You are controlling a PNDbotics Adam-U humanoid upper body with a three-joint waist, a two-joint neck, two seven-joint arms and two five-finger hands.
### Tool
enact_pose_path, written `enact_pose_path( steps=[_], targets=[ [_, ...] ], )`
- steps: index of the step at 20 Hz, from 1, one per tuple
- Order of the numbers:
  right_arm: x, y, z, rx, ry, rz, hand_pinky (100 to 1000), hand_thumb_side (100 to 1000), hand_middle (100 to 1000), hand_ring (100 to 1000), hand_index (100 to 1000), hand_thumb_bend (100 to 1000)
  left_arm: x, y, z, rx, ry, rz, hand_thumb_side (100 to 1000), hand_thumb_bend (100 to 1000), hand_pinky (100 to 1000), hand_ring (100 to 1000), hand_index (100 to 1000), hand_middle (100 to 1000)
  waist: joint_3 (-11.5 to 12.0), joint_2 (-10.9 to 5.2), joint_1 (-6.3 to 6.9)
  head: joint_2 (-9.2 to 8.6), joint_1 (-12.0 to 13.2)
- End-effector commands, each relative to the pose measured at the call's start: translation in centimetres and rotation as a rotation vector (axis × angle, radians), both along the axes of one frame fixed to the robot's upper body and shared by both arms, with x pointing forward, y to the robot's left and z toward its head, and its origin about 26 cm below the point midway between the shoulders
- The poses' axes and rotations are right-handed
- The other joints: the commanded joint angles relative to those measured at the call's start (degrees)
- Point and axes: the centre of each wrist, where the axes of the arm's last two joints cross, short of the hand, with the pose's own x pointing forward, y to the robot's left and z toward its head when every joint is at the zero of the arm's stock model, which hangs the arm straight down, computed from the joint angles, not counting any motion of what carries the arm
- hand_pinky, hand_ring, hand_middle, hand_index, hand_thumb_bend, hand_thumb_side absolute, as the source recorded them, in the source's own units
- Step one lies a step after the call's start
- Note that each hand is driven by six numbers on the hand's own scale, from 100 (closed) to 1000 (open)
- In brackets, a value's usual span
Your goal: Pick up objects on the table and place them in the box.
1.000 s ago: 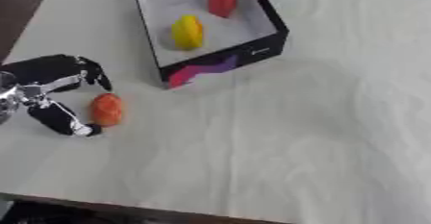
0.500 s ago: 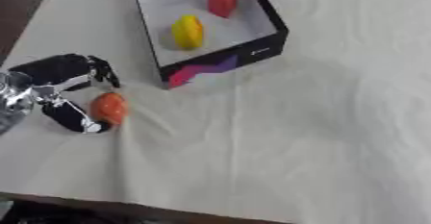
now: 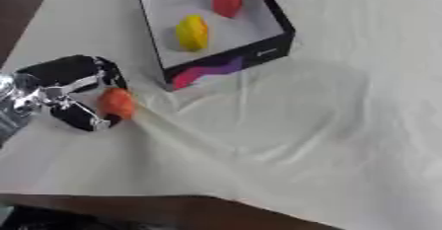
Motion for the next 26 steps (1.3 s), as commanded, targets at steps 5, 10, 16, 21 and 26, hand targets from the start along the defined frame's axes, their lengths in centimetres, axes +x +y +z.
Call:
enact_pose_path(
  steps=[5, 10, 16, 21, 26],
  targets=[
    [-0.2, -0.2, 1.1, -0.035, -0.02, -0.003, 950, 522, 776, 826, 875, 100, -2.2, 1.0, 5.2, -0.007, -0.032, -0.011, 100, 189, 699, 695, 695, 669, 0.24, -0.69, 0.77, 0.3, -0.18],
    [-0.2, -0.3, 1.2, -0.034, -0.023, -0.002, 949, 521, 776, 826, 875, 100, -4.2, 0.6, 9.6, -0.076, -0.161, -0.048, 100, 125, 673, 660, 646, 626, 0.36, -1.02, 0.87, 0.28, -0.45],
    [-0.3, -0.5, 1.4, -0.042, -0.027, -0.003, 948, 509, 775, 825, 874, 100, -6.2, -0.7, 16.0, -0.235, -0.366, -0.108, 100, 127, 676, 661, 637, 623, 0.64, -1.36, 1.04, 0.43, -0.53],
    [0.0, -0.5, 2.1, -0.045, -0.041, 0.018, 948, 499, 775, 825, 874, 100, -3.3, -4.7, 18.0, -0.317, -0.438, -0.156, 100, 126, 673, 659, 638, 622, 0.48, -1.65, 0.95, 0.43, 0.18],
    [0.5, -0.3, 3.0, -0.051, -0.058, 0.059, 947, 496, 775, 825, 873, 100, 3.4, -8.2, 15.0, -0.283, -0.381, -0.094, 100, 135, 671, 659, 642, 622, -0.52, -1.24, 0.67, 0.01, 1.66]
  ],
)
